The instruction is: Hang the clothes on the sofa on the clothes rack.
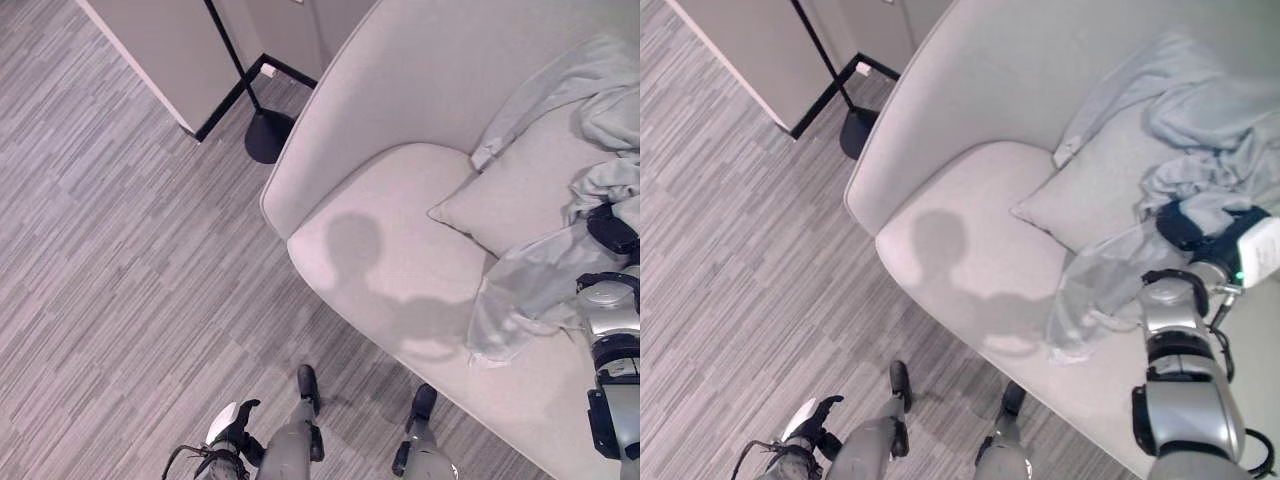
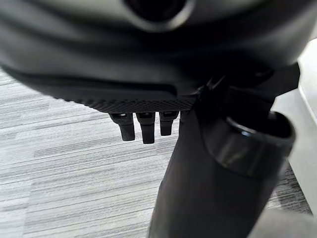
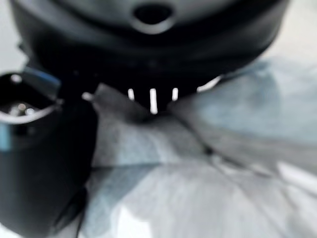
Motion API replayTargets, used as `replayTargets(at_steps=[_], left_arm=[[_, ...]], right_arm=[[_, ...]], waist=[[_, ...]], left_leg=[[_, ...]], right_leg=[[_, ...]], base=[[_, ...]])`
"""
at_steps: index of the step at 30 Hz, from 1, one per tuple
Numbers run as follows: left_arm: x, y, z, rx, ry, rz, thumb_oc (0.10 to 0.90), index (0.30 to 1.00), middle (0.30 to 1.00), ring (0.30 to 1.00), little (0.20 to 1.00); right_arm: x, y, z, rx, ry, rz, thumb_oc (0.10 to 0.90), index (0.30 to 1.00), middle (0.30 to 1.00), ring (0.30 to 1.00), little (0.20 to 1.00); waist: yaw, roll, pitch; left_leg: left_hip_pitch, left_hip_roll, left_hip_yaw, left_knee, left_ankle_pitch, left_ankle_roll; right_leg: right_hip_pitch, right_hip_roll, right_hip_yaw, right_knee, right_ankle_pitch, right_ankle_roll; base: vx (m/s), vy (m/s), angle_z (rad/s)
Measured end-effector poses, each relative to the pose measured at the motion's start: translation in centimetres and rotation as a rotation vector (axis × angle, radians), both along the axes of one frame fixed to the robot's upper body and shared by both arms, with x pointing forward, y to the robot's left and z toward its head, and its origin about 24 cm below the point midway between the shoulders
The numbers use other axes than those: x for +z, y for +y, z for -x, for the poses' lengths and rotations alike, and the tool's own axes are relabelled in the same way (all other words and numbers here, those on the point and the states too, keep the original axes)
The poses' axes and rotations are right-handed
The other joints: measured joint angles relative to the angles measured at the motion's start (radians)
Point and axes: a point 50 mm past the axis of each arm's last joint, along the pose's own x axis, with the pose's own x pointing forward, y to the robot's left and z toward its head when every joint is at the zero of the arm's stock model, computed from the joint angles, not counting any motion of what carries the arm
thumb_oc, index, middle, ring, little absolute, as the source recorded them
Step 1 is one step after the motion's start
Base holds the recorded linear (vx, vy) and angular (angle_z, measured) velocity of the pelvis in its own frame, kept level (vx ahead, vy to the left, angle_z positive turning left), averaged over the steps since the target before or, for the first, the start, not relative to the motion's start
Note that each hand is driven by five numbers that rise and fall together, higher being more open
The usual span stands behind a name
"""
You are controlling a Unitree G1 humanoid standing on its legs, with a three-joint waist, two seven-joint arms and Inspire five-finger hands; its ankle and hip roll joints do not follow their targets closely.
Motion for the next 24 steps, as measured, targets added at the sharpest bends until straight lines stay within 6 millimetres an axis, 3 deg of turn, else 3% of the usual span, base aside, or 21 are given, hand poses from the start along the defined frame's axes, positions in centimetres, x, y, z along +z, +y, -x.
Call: replayTargets(at_steps=[3, 9, 12, 16, 21, 24], left_arm=[[0.0, 0.2, 0.1, 0.006, 0.001, -0.011, 0.8, 0.9, 0.9, 0.9, 0.9], [-0.2, 0.6, 0.6, 0.035, 0.019, -0.024, 0.8, 0.9, 0.9, 0.9, 0.9], [-0.4, 0.9, 1.0, 0.053, 0.038, -0.033, 0.8, 0.9, 0.9, 0.9, 0.9], [-0.5, 1.2, 1.7, 0.076, 0.057, -0.034, 0.8, 0.9, 0.9, 0.9, 0.9], [-1.0, 1.6, 3.1, 0.11, 0.112, -0.026, 0.8, 0.9, 0.9, 0.9, 0.9], [-1.3, 1.6, 4.2, 0.113, 0.147, -0.021, 0.8, 0.9, 0.9, 0.9, 0.9]], right_arm=[[-1.4, 1.3, -0.5, 0.055, -0.033, -0.115, 0.4, 0.3, 0.3, 0.3, 0.3], [-5.3, 4.9, -1.1, 0.13, -0.274, -0.591, 0.4, 0.3, 0.3, 0.3, 0.3], [-6.4, 7.2, -1.0, 0.226, -0.343, -0.704, 0.4, 0.3, 0.3, 0.3, 0.3], [-6.0, 9.4, -0.6, 0.343, -0.489, -0.821, 0.4, 0.3, 0.3, 0.3, 0.3], [-2.7, 11.1, -0.8, 0.477, -0.756, -0.905, 0.4, 0.3, 0.3, 0.3, 0.3], [-1.9, 12.2, -0.7, 0.535, -0.851, -0.934, 0.4, 0.3, 0.3, 0.3, 0.3]], waist=[[-0.017, -0.003, -0.001], [-0.033, -0.018, -0.009], [-0.044, -0.031, -0.017], [-0.046, -0.044, -0.025], [-0.045, -0.059, -0.063], [-0.039, -0.066, -0.115]], left_leg=[[0.01, 0.004, -0.001, 0.0, 0.0, 0.0], [0.02, 0.008, 0.004, 0.0, 0.002, -0.004], [0.028, 0.009, 0.009, 0.0, 0.003, -0.004], [0.058, 0.01, 0.014, -0.001, 0.003, -0.005], [0.108, 0.011, 0.012, -0.001, 0.001, -0.008], [0.119, 0.013, 0.01, -0.002, -0.004, -0.015]], right_leg=[[0.008, 0.004, 0.004, 0.0, 0.0, -0.001], [0.008, 0.008, 0.025, 0.0, 0.006, -0.008], [0.011, 0.01, 0.03, 0.0, 0.009, -0.009], [0.04, 0.01, 0.034, 0.0, 0.011, -0.009], [0.091, 0.011, 0.03, -0.001, 0.01, -0.007], [0.105, 0.011, 0.029, -0.001, 0.004, -0.005]], base=[[-0.01, 0.001, -0.04], [-0.01, 0.002, -0.07], [0.01, 0.0, -0.06], [0.0, -0.003, -0.02], [0.03, -0.004, 0.02], [0.01, 0.0, 0.0]])
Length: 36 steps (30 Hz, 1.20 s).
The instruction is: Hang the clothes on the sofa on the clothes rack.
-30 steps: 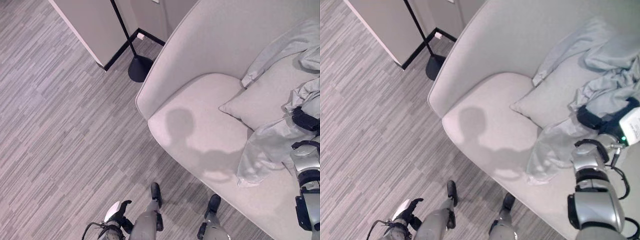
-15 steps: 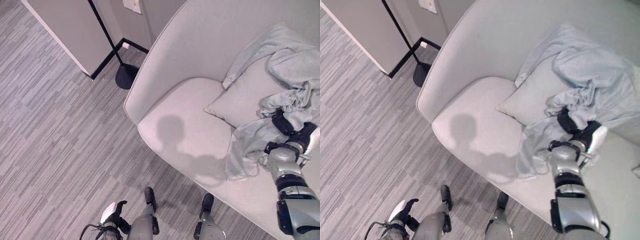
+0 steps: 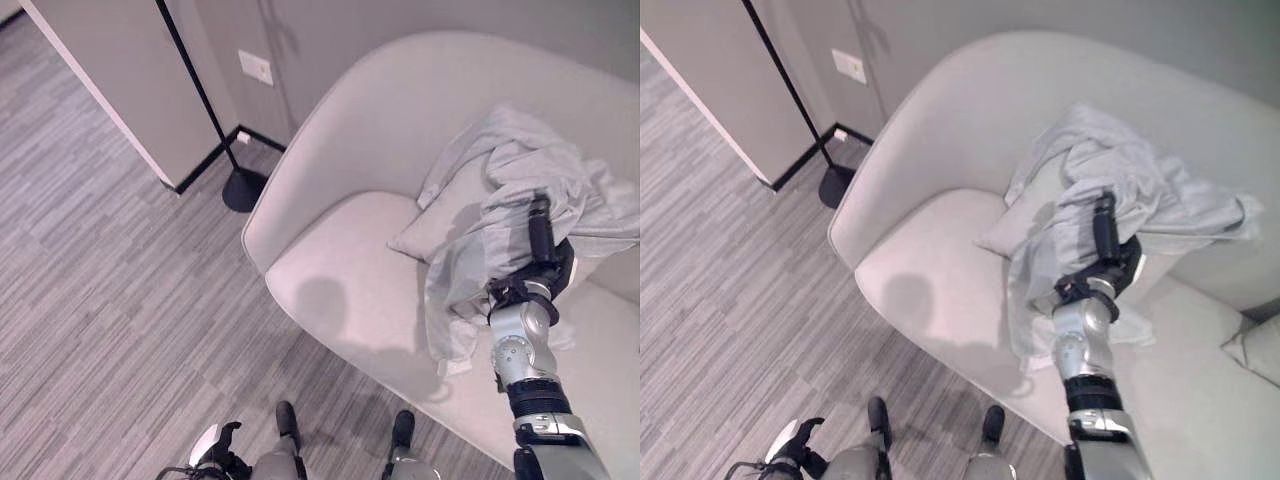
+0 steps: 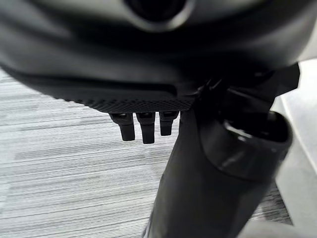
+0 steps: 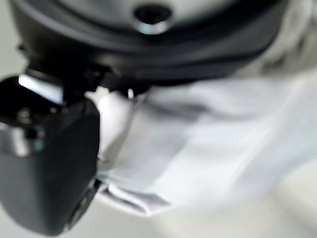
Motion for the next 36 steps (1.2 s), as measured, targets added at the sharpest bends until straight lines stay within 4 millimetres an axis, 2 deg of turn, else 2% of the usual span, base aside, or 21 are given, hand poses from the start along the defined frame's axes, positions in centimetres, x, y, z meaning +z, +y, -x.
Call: replayTargets(at_steps=[2, 6, 10, 12, 13, 18, 20, 21, 22, 23, 24, 27, 30, 31, 35, 36], left_arm=[[-0.3, 0.0, 1.1, 0.0, 0.035, -0.002, 0.8, 0.9, 0.9, 0.9, 0.9], [-0.2, 0.0, 1.5, 0.002, 0.033, 0.006, 0.8, 0.9, 0.9, 0.9, 0.9], [1.0, 0.1, -0.6, 0.033, -0.092, 0.066, 0.8, 0.9, 0.9, 0.9, 0.9], [1.7, -0.5, -2.0, 0.051, -0.158, 0.11, 0.8, 0.9, 0.9, 0.9, 0.9], [2.8, -1.4, -3.8, 0.069, -0.249, 0.17, 0.8, 0.9, 0.9, 0.9, 0.9], [7.1, -2.9, -8.9, 0.113, -0.523, 0.328, 0.8, 0.9, 0.9, 0.9, 0.9], [9.4, -3.1, -10.5, 0.141, -0.64, 0.392, 0.8, 0.9, 0.9, 0.9, 0.9], [11.8, -3.2, -11.8, 0.151, -0.756, 0.442, 0.8, 0.9, 0.9, 0.9, 0.9], [13.2, -3.2, -12.5, 0.153, -0.818, 0.466, 0.8, 0.9, 0.9, 0.9, 0.9], [14.2, -3.2, -13.1, 0.148, -0.866, 0.479, 0.8, 0.9, 0.9, 0.9, 0.9], [16.0, -2.8, -13.8, 0.152, -0.945, 0.482, 0.8, 0.9, 0.9, 0.9, 0.9], [18.4, -2.1, -14.3, 0.184, -1.059, 0.483, 0.8, 0.9, 0.9, 0.9, 0.9], [20.4, -2.1, -14.6, 0.198, -1.153, 0.509, 0.8, 0.9, 0.9, 0.9, 0.9], [21.2, -2.4, -14.7, 0.193, -1.194, 0.547, 0.8, 0.9, 0.9, 0.9, 0.9], [21.3, -4.1, -14.7, 0.21, -1.185, 0.68, 0.8, 0.9, 0.9, 0.9, 0.9], [20.8, -5.5, -14.6, 0.185, -1.14, 0.743, 0.8, 0.9, 0.9, 0.9, 0.9]], right_arm=[[1.5, 1.5, 0.1, 0.044, -0.13, -0.059, 0.4, 0.3, 0.3, 0.3, 0.3], [2.4, 1.7, 0.0, 0.055, -0.182, -0.053, 0.4, 0.3, 0.3, 0.3, 0.3], [4.7, 1.4, -0.4, 0.057, -0.252, -0.02, 0.4, 0.3, 0.3, 0.3, 0.3], [5.9, 1.6, -0.5, 0.063, -0.292, -0.017, 0.4, 0.3, 0.3, 0.3, 0.3], [7.5, 1.9, -0.5, 0.073, -0.339, -0.003, 0.4, 0.3, 0.3, 0.3, 0.3], [11.0, 3.2, -0.6, 0.138, -0.441, 0.078, 0.4, 0.3, 0.3, 0.3, 0.3], [12.1, 4.1, 0.0, 0.174, -0.497, 0.095, 0.4, 0.3, 0.3, 0.3, 0.3], [12.8, 4.8, 0.4, 0.199, -0.532, 0.129, 0.4, 0.3, 0.3, 0.3, 0.3], [13.0, 5.2, 0.5, 0.214, -0.542, 0.146, 0.4, 0.3, 0.3, 0.3, 0.3], [13.0, 5.5, 0.5, 0.221, -0.54, 0.163, 0.4, 0.3, 0.3, 0.3, 0.3], [12.7, 6.3, 0.3, 0.258, -0.516, 0.178, 0.4, 0.3, 0.3, 0.3, 0.3], [11.8, 7.7, 0.2, 0.323, -0.466, 0.212, 0.4, 0.3, 0.3, 0.3, 0.3], [10.2, 8.4, 0.3, 0.374, -0.408, 0.248, 0.4, 0.3, 0.3, 0.3, 0.3], [9.0, 9.1, 0.3, 0.423, -0.359, 0.266, 0.4, 0.3, 0.3, 0.3, 0.3], [7.5, 10.9, 0.6, 0.518, -0.318, 0.269, 0.4, 0.3, 0.3, 0.3, 0.3], [7.1, 12.0, 0.6, 0.57, -0.306, 0.273, 0.4, 0.3, 0.3, 0.3, 0.3]], waist=[[0.013, -0.008, -0.06], [0.032, -0.011, -0.093], [0.061, -0.011, -0.099], [0.063, -0.011, -0.1], [0.064, -0.011, -0.1], [0.05, -0.019, -0.105], [0.045, -0.02, -0.106], [0.04, -0.021, -0.106], [0.037, -0.021, -0.106], [0.035, -0.021, -0.108], [0.024, -0.026, -0.112], [0.017, -0.033, -0.116], [0.016, -0.041, -0.12], [0.019, -0.045, -0.123], [0.017, -0.046, -0.123], [0.015, -0.046, -0.123]], left_leg=[[0.018, 0.001, 0.001, 0.0, -0.002, -0.001], [0.026, 0.004, -0.007, -0.002, -0.005, 0.001], [0.04, 0.005, -0.011, -0.001, -0.002, 0.0], [0.041, 0.005, -0.011, -0.002, -0.002, -0.001], [0.042, 0.005, -0.012, -0.001, 0.0, -0.001], [0.073, 0.008, -0.01, 0.0, 0.0, -0.003], [0.075, 0.009, -0.008, 0.0, -0.001, -0.002], [0.08, 0.01, -0.007, 0.0, 0.0, -0.003], [0.086, 0.011, -0.005, 0.0, 0.0, -0.003], [0.093, 0.011, -0.004, 0.0, -0.002, -0.002], [0.101, 0.013, 0.002, 0.0, -0.005, -0.004], [0.11, 0.018, 0.018, 0.0, -0.011, -0.008], [0.11, 0.024, 0.018, 0.0, -0.01, -0.009], [0.111, 0.025, 0.019, 0.0, -0.01, -0.01], [0.112, 0.025, 0.021, 0.0, -0.009, -0.011], [0.112, 0.025, 0.022, 0.0, -0.009, -0.01]], right_leg=[[0.016, 0.0, 0.001, 0.0, -0.004, 0.003], [0.03, -0.001, -0.003, -0.001, -0.009, 0.006], [0.045, -0.001, -0.005, -0.001, -0.006, 0.007], [0.047, -0.001, -0.005, -0.001, -0.005, 0.006], [0.048, -0.001, -0.005, 0.0, 0.0, 0.004], [0.077, 0.005, -0.003, 0.0, -0.002, 0.003], [0.077, 0.009, -0.001, 0.0, -0.003, 0.003], [0.08, 0.01, 0.0, 0.0, -0.003, 0.002], [0.086, 0.011, 0.001, 0.0, -0.003, 0.002], [0.092, 0.011, 0.002, 0.0, -0.005, 0.001], [0.096, 0.013, 0.007, 0.0, -0.007, 0.001], [0.094, 0.016, 0.024, 0.0, -0.007, 0.001], [0.093, 0.019, 0.024, 0.0, -0.007, 0.001], [0.094, 0.021, 0.025, 0.0, -0.007, 0.0], [0.093, 0.023, 0.027, 0.0, -0.007, 0.0], [0.093, 0.024, 0.029, 0.0, -0.007, 0.0]], base=[[0.0, 0.0, 0.0], [0.0, 0.007, 0.04], [0.0, 0.003, 0.02], [0.0, 0.0, 0.0], [0.0, 0.0, 0.0], [0.0, 0.001, -0.01], [-0.01, 0.003, -0.04], [-0.02, -0.002, -0.04], [-0.01, -0.001, -0.05], [-0.02, -0.012, -0.07], [-0.02, -0.019, -0.12], [-0.01, -0.021, -0.16], [-0.01, -0.018, -0.02], [-0.02, -0.032, -0.01], [0.0, 0.0, 0.0], [-0.03, -0.02, -0.02]])
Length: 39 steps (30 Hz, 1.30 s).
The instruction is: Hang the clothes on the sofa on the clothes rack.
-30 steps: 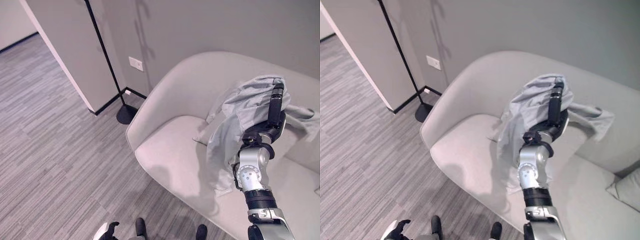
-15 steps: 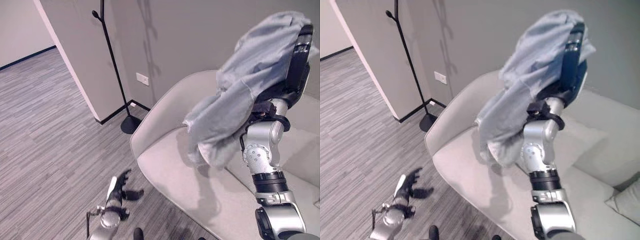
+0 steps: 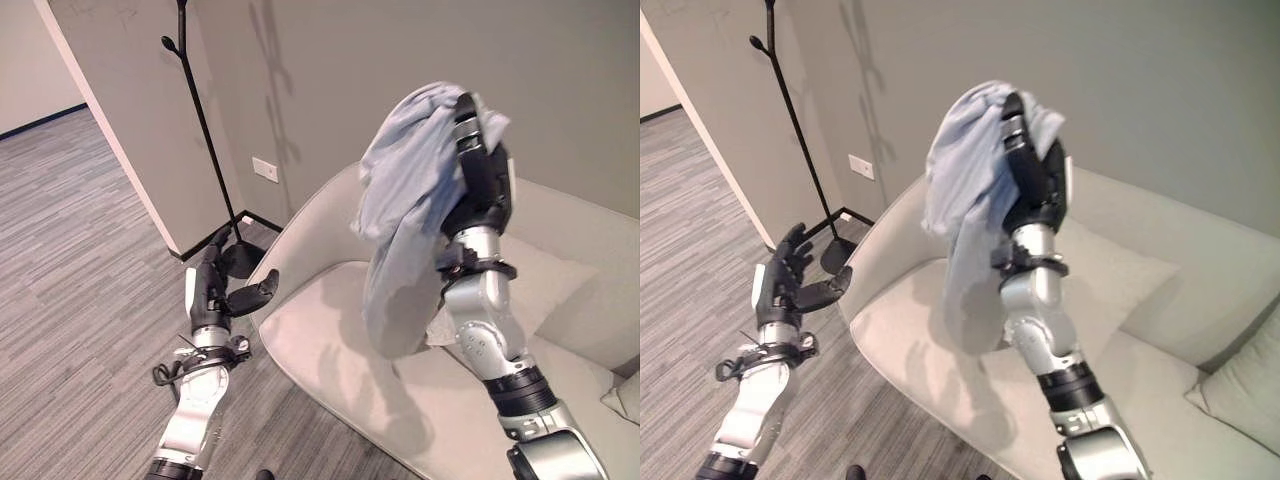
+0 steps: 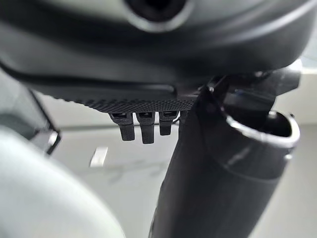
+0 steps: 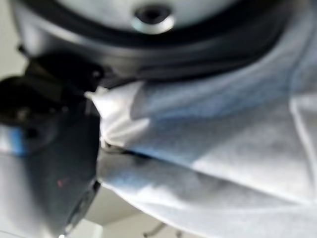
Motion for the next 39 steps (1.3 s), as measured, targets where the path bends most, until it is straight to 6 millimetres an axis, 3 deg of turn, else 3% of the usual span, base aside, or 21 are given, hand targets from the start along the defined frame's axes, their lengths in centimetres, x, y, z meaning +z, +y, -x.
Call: replayTargets(at_steps=[1, 2, 5, 9, 11, 13, 15, 16, 17, 18, 20, 24, 32, 37, 39], left_arm=[[-0.4, -1.1, 0.1, -0.055, 0.017, 0.025, 0.8, 0.9, 0.9, 0.9, 0.9], [-1.1, -3.6, 0.6, -0.18, 0.056, 0.09, 0.8, 0.9, 0.9, 0.9, 0.9], [-2.3, -6.5, 1.6, -0.342, 0.12, 0.143, 0.8, 0.9, 0.9, 0.9, 0.9], [-4.0, -8.7, 2.3, -0.447, 0.215, 0.205, 0.8, 0.9, 0.9, 0.9, 0.9], [-5.1, -9.3, 1.4, -0.43, 0.257, 0.17, 0.8, 0.9, 0.9, 0.9, 0.9], [-5.7, -9.9, -1.3, -0.365, 0.297, 0.038, 0.8, 0.9, 0.9, 0.9, 0.9], [-6.2, -10.5, -3.0, -0.309, 0.31, -0.105, 0.8, 0.9, 0.9, 0.9, 0.9], [-7.0, -10.5, -4.1, -0.253, 0.361, -0.188, 0.591, 0.587, 0.587, 0.587, 0.587], [-7.6, -9.9, -4.8, -0.181, 0.421, -0.239, 0.4, 0.3, 0.3, 0.3, 0.3], [-8.0, -8.4, -5.0, -0.055, 0.454, -0.264, 0.4, 0.3, 0.3, 0.3, 0.3], [-7.9, -7.6, -5.2, 0.041, 0.461, -0.229, 0.4, 0.3, 0.3, 0.3, 0.3], [-7.0, -3.6, -5.2, 0.352, 0.435, -0.131, 0.4, 0.3, 0.3, 0.3, 0.3], [-5.1, 1.1, -2.8, 0.598, 0.287, -0.135, 0.4, 0.3, 0.3, 0.3, 0.3], [-2.8, 4.4, -1.8, 0.701, 0.161, -0.22, 0.4, 0.3, 0.3, 0.3, 0.3], [-0.7, 5.9, -1.4, 0.742, 0.055, -0.29, 0.4, 0.3, 0.3, 0.3, 0.3]], right_arm=[[-0.2, 0.6, 0.1, 0.024, 0.003, 0.006, 0.4, 0.3, 0.3, 0.3, 0.3], [-0.4, 1.7, 0.3, 0.075, 0.002, 0.026, 0.4, 0.3, 0.3, 0.3, 0.3], [-0.5, 3.0, 0.5, 0.129, 0.001, 0.006, 0.4, 0.3, 0.3, 0.3, 0.3], [-0.5, 4.1, 0.7, 0.156, 0.005, -0.049, 0.4, 0.3, 0.3, 0.3, 0.3], [-0.5, 5.0, 0.9, 0.174, 0.018, -0.087, 0.4, 0.3, 0.3, 0.3, 0.3], [-0.5, 6.9, 2.3, 0.25, 0.018, -0.101, 0.4, 0.3, 0.3, 0.3, 0.3], [-0.4, 7.4, 3.7, 0.295, 0.007, -0.125, 0.4, 0.3, 0.3, 0.3, 0.3], [-0.2, 7.6, 4.5, 0.322, 0.0, -0.153, 0.4, 0.3, 0.3, 0.3, 0.3], [0.0, 7.9, 5.3, 0.355, -0.009, -0.177, 0.4, 0.3, 0.3, 0.3, 0.3], [0.2, 7.4, 6.1, 0.356, -0.041, -0.204, 0.4, 0.3, 0.3, 0.3, 0.3], [-0.2, 6.3, 6.0, 0.32, -0.029, -0.209, 0.4, 0.3, 0.3, 0.3, 0.3], [-0.9, 4.6, 6.4, 0.265, -0.017, -0.184, 0.4, 0.3, 0.3, 0.3, 0.3], [-0.5, 2.9, 6.2, 0.183, -0.06, -0.24, 0.4, 0.3, 0.3, 0.3, 0.3], [-1.9, 2.6, 6.7, 0.191, -0.033, -0.234, 0.4, 0.3, 0.3, 0.3, 0.3], [-2.5, 2.3, 7.0, 0.198, -0.027, -0.225, 0.4, 0.3, 0.3, 0.3, 0.3]], waist=[[0.0, 0.0, 0.0], [0.001, -0.001, 0.0], [-0.001, -0.001, 0.0], [-0.029, -0.003, 0.001], [-0.052, -0.004, 0.0], [-0.076, -0.004, 0.0], [-0.097, -0.007, -0.002], [-0.104, -0.009, -0.005], [-0.12, -0.013, -0.009], [-0.161, -0.017, -0.012], [-0.169, -0.013, -0.014], [-0.176, -0.012, -0.015], [-0.099, -0.03, -0.028], [-0.068, -0.056, -0.045], [-0.06, -0.066, -0.051]], left_leg=[[0.0, -0.001, 0.001, 0.0, 0.0, 0.0], [0.002, -0.001, 0.005, 0.0, 0.0, 0.0], [0.008, -0.001, 0.018, 0.0, -0.002, -0.002], [0.012, 0.0, 0.022, 0.0, -0.004, -0.003], [0.012, 0.001, 0.025, 0.0, -0.007, -0.001], [0.01, 0.001, 0.034, 0.0, -0.006, -0.001], [0.011, 0.0, 0.042, 0.0, -0.005, -0.008], [0.01, -0.001, 0.047, 0.0, -0.007, -0.01], [0.011, -0.002, 0.057, 0.0, -0.007, -0.009], [0.015, 0.0, 0.068, 0.0, -0.008, -0.009], [0.023, 0.003, 0.072, 0.0, -0.009, -0.011], [0.033, 0.003, 0.082, -0.001, -0.019, -0.014], [0.033, 0.002, 0.078, -0.001, -0.027, -0.008], [0.027, -0.005, 0.063, -0.001, -0.027, -0.009], [0.013, -0.017, 0.043, -0.001, -0.028, -0.007]], right_leg=[[0.0, 0.0, 0.001, 0.0, 0.0, 0.0], [-0.002, 0.0, 0.006, 0.0, 0.0, 0.0], [-0.005, 0.001, 0.02, 0.0, 0.001, -0.001], [-0.003, 0.001, 0.025, 0.0, 0.001, -0.001], [-0.006, 0.001, 0.027, 0.0, 0.0, -0.002], [-0.016, 0.001, 0.036, 0.0, 0.0, -0.001], [-0.025, 0.001, 0.042, 0.0, -0.002, 0.001], [-0.026, -0.001, 0.047, 0.0, -0.002, 0.002], [-0.031, -0.001, 0.057, 0.0, 0.001, 0.0], [-0.037, 0.002, 0.074, 0.001, 0.005, -0.005], [-0.037, 0.005, 0.081, 0.001, 0.005, -0.005], [-0.035, 0.004, 0.09, 0.001, 0.004, -0.004], [-0.031, 0.005, 0.09, 0.001, 0.004, -0.005], [-0.026, -0.003, 0.075, 0.001, 0.001, 0.0], [-0.025, -0.016, 0.054, 0.001, -0.003, 0.005]], base=[[-0.03, -0.019, -0.06], [-0.02, -0.014, -0.08], [-0.01, -0.01, -0.13], [-0.01, -0.01, -0.04], [0.0, -0.02, -0.06], [-0.01, -0.012, -0.12], [0.0, 0.0, -0.09], [0.0, 0.005, -0.19], [0.01, 0.008, -0.34], [0.02, 0.021, -0.33], [0.03, 0.028, -0.18], [0.02, 0.02, -0.1], [0.02, 0.034, 0.02], [0.02, 0.084, 0.09], [0.03, 0.24, 0.29]])
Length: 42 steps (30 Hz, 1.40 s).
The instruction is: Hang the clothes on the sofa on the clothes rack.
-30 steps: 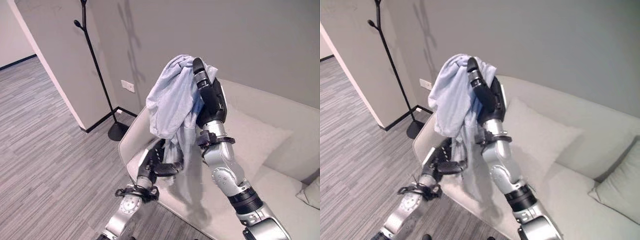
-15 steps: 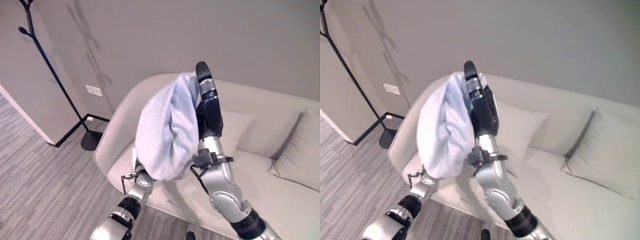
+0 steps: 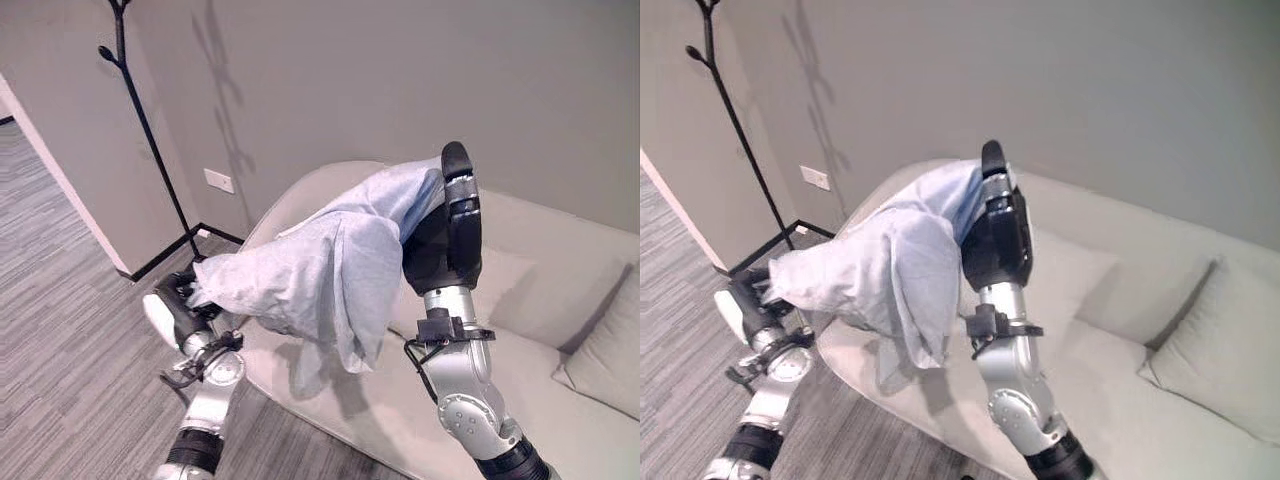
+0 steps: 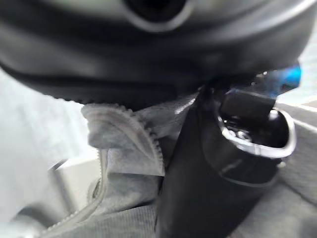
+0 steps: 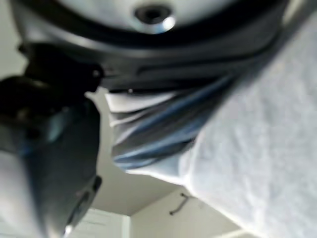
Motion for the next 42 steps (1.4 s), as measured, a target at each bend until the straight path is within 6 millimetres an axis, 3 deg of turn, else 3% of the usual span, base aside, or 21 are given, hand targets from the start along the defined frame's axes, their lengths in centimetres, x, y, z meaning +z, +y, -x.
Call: replayTargets(at_steps=[3, 7, 10, 14, 15, 16, 17, 18, 19, 20, 22, 26, 31, 32, 33, 34, 36, 38, 40, 41, 42], left_arm=[[3.1, 0.6, 0.1, -0.025, -0.104, -0.162, 0.4, 0.3, 0.3, 0.3, 0.3], [5.3, 0.1, 0.4, -0.098, -0.182, -0.224, 0.4, 0.3, 0.3, 0.3, 0.3], [6.3, -1.5, 0.4, -0.238, -0.235, -0.233, 0.4, 0.3, 0.3, 0.3, 0.3], [6.5, -1.4, 0.4, -0.318, -0.236, -0.223, 0.4, 0.3, 0.3, 0.3, 0.3], [6.0, -1.5, 0.6, -0.345, -0.23, -0.173, 0.4, 0.3, 0.3, 0.3, 0.3], [5.7, -1.4, 0.8, -0.354, -0.223, -0.154, 0.4, 0.3, 0.3, 0.3, 0.3], [5.5, -1.2, 0.9, -0.366, -0.209, -0.137, 0.4, 0.3, 0.3, 0.3, 0.3], [5.3, -0.9, 1.2, -0.37, -0.196, -0.134, 0.4, 0.3, 0.3, 0.3, 0.3], [4.9, -0.7, 1.5, -0.366, -0.183, -0.128, 0.4, 0.3, 0.3, 0.3, 0.3], [4.5, -0.6, 1.8, -0.362, -0.168, -0.107, 0.4, 0.3, 0.3, 0.3, 0.3], [4.4, -0.4, 2.3, -0.355, -0.171, -0.087, 0.4, 0.3, 0.3, 0.3, 0.3], [4.9, -0.9, 3.2, -0.414, -0.231, 0.023, 0.4, 0.3, 0.3, 0.3, 0.3], [4.9, -2.4, 2.4, -0.51, -0.247, 0.092, 0.4, 0.3, 0.3, 0.3, 0.3], [4.9, -3.0, 2.2, -0.535, -0.258, 0.128, 0.4, 0.3, 0.3, 0.3, 0.3], [4.7, -3.4, 2.3, -0.568, -0.25, 0.156, 0.4, 0.3, 0.3, 0.3, 0.3], [4.6, -3.4, 2.3, -0.583, -0.247, 0.17, 0.4, 0.3, 0.3, 0.3, 0.3], [4.5, -3.5, 2.2, -0.612, -0.245, 0.188, 0.4, 0.3, 0.3, 0.3, 0.3], [4.5, -3.8, 2.1, -0.647, -0.243, 0.214, 0.4, 0.3, 0.3, 0.3, 0.3], [4.2, -4.8, 2.0, -0.692, -0.238, 0.25, 0.4, 0.3, 0.3, 0.3, 0.3], [4.3, -5.0, 1.8, -0.718, -0.233, 0.251, 0.4, 0.3, 0.3, 0.3, 0.3], [4.6, -5.5, 1.0, -0.759, -0.227, 0.231, 0.4, 0.3, 0.3, 0.3, 0.3]], right_arm=[[-0.9, -0.4, 0.5, 0.012, 0.0, 0.017, 0.4, 0.3, 0.3, 0.3, 0.3], [-2.2, -0.5, 1.2, 0.03, 0.029, 0.04, 0.4, 0.3, 0.3, 0.3, 0.3], [-3.8, -0.4, 1.9, 0.059, 0.102, 0.075, 0.4, 0.3, 0.3, 0.3, 0.3], [-3.9, 1.4, 2.2, 0.156, 0.085, 0.123, 0.4, 0.3, 0.3, 0.3, 0.3], [-4.1, 1.9, 2.5, 0.202, 0.071, 0.165, 0.4, 0.3, 0.3, 0.3, 0.3], [-4.1, 1.9, 2.5, 0.214, 0.062, 0.189, 0.4, 0.3, 0.3, 0.3, 0.3], [-4.0, 1.8, 2.5, 0.218, 0.05, 0.211, 0.4, 0.3, 0.3, 0.3, 0.3], [-3.9, 1.7, 2.4, 0.217, 0.039, 0.222, 0.4, 0.3, 0.3, 0.3, 0.3], [-3.8, 1.6, 2.4, 0.216, 0.033, 0.228, 0.4, 0.3, 0.3, 0.3, 0.3], [-3.6, 1.4, 2.2, 0.209, 0.022, 0.241, 0.4, 0.3, 0.3, 0.3, 0.3], [-3.4, 0.9, 2.0, 0.184, 0.015, 0.242, 0.4, 0.3, 0.3, 0.3, 0.3], [-3.1, 0.1, 1.6, 0.141, 0.011, 0.243, 0.4, 0.3, 0.3, 0.3, 0.3], [-3.2, -0.3, 1.2, 0.093, 0.035, 0.249, 0.4, 0.3, 0.3, 0.3, 0.3], [-3.1, -0.5, 1.1, 0.075, 0.034, 0.265, 0.4, 0.3, 0.3, 0.3, 0.3], [-3.1, -0.6, 1.1, 0.069, 0.034, 0.293, 0.4, 0.3, 0.3, 0.3, 0.3], [-3.2, -0.5, 1.1, 0.068, 0.035, 0.31, 0.4, 0.3, 0.3, 0.3, 0.3], [-3.3, -0.5, 1.2, 0.065, 0.033, 0.335, 0.4, 0.3, 0.3, 0.3, 0.3], [-3.4, -0.8, 1.2, 0.056, 0.039, 0.345, 0.4, 0.3, 0.3, 0.3, 0.3], [-3.4, -1.3, 1.1, 0.037, 0.047, 0.36, 0.4, 0.3, 0.3, 0.3, 0.3], [-3.5, -1.4, 1.0, 0.019, 0.058, 0.342, 0.4, 0.3, 0.3, 0.3, 0.3], [-3.4, -1.5, 0.8, -0.007, 0.066, 0.317, 0.4, 0.3, 0.3, 0.3, 0.3]], waist=[[0.022, -0.006, -0.002], [0.041, -0.016, 0.0], [0.038, -0.017, 0.01], [0.037, -0.025, 0.071], [0.031, 0.001, 0.105], [0.03, 0.005, 0.112], [0.026, -0.011, 0.116], [0.024, -0.031, 0.116], [0.024, -0.037, 0.113], [0.028, -0.028, 0.116], [0.038, -0.007, 0.128], [0.072, -0.001, 0.127], [0.08, 0.018, 0.134], [0.077, 0.019, 0.137], [0.088, 0.042, 0.136], [0.087, 0.046, 0.136], [0.071, 0.044, 0.137], [0.05, 0.049, 0.134], [0.033, 0.071, 0.136], [0.032, 0.065, 0.139], [0.029, 0.042, 0.152]], left_leg=[[-0.015, -0.035, -0.024, 0.0, -0.011, 0.017], [-0.022, -0.079, -0.043, 0.0, -0.02, 0.031], [-0.029, -0.12, -0.079, 0.001, -0.025, 0.068], [0.005, -0.155, -0.073, 0.001, -0.033, 0.118], [0.014, -0.134, -0.087, 0.001, -0.039, 0.136], [0.012, -0.121, -0.102, 0.001, -0.04, 0.132], [0.008, -0.123, -0.121, 0.001, -0.037, 0.127], [0.006, -0.145, -0.133, 0.001, -0.035, 0.124], [0.005, -0.16, -0.138, 0.001, -0.035, 0.124], [0.007, -0.163, -0.146, 0.001, -0.037, 0.126], [0.007, -0.156, -0.164, 0.001, -0.032, 0.119], [0.012, -0.141, -0.18, 0.006, -0.035, 0.104], [-0.077, -0.159, -0.224, 0.158, -0.049, 0.072], [-0.101, -0.162, -0.207, 0.189, -0.059, 0.046], [-0.098, -0.126, -0.117, 0.183, -0.095, 0.081], [-0.097, -0.105, -0.123, 0.168, -0.098, 0.084], [-0.071, -0.056, -0.157, 0.132, -0.084, 0.063], [-0.063, 0.008, -0.189, 0.082, -0.051, 0.022], [-0.082, 0.053, -0.222, 0.101, -0.022, -0.011], [-0.103, 0.066, -0.24, 0.114, -0.044, -0.021], [-0.161, 0.111, -0.26, 0.138, -0.047, -0.035]], right_leg=[[0.002, -0.035, -0.025, 0.0, 0.0, 0.015], [0.013, -0.079, -0.05, 0.003, 0.001, 0.035], [-0.031, -0.134, -0.059, 0.13, -0.01, 0.046], [-0.113, -0.193, -0.032, 0.325, -0.007, 0.034], [-0.171, -0.115, 0.021, 0.443, -0.134, 0.021], [-0.177, -0.025, 0.08, 0.44, -0.183, 0.027], [-0.182, 0.065, 0.127, 0.435, -0.22, 0.018], [-0.184, 0.106, 0.127, 0.424, -0.225, -0.001], [-0.178, 0.122, 0.135, 0.39, -0.235, -0.071], [-0.158, 0.133, 0.139, 0.362, -0.224, -0.096], [-0.113, 0.157, 0.165, 0.282, -0.193, -0.106], [-0.021, 0.181, 0.143, 0.119, -0.126, -0.108], [0.043, 0.15, 0.066, 0.037, -0.091, -0.128], [0.046, 0.132, 0.047, 0.027, -0.085, -0.139], [0.048, 0.131, 0.053, 0.021, -0.088, -0.15], [0.052, 0.128, 0.056, 0.02, -0.095, -0.16], [0.059, 0.116, 0.06, 0.021, -0.098, -0.155], [0.056, 0.107, 0.069, 0.02, -0.091, -0.12], [0.061, 0.099, 0.077, 0.017, -0.087, -0.092], [0.06, 0.083, 0.082, 0.014, -0.084, -0.087], [0.054, 0.031, 0.089, 0.014, -0.086, -0.065]], base=[[0.02, 0.198, 0.28], [0.01, 0.183, 0.24], [-0.04, 0.169, 0.37], [-0.02, 0.103, -0.02], [0.01, 0.024, 0.23], [0.01, 0.001, 0.55], [0.0, -0.009, 0.65], [0.03, -0.011, 0.63], [0.04, -0.03, 0.4], [0.05, -0.082, 0.21], [0.05, -0.132, 0.19], [0.04, -0.069, 0.12], [-0.05, 0.044, 0.47], [0.1, 0.095, 0.46], [0.1, 0.094, 0.17], [0.13, 0.18, -0.02], [0.09, 0.175, -0.02], [0.09, 0.251, -0.09], [0.09, 0.367, -0.14], [0.04, 0.238, -0.14], [0.12, 0.417, -0.09]])
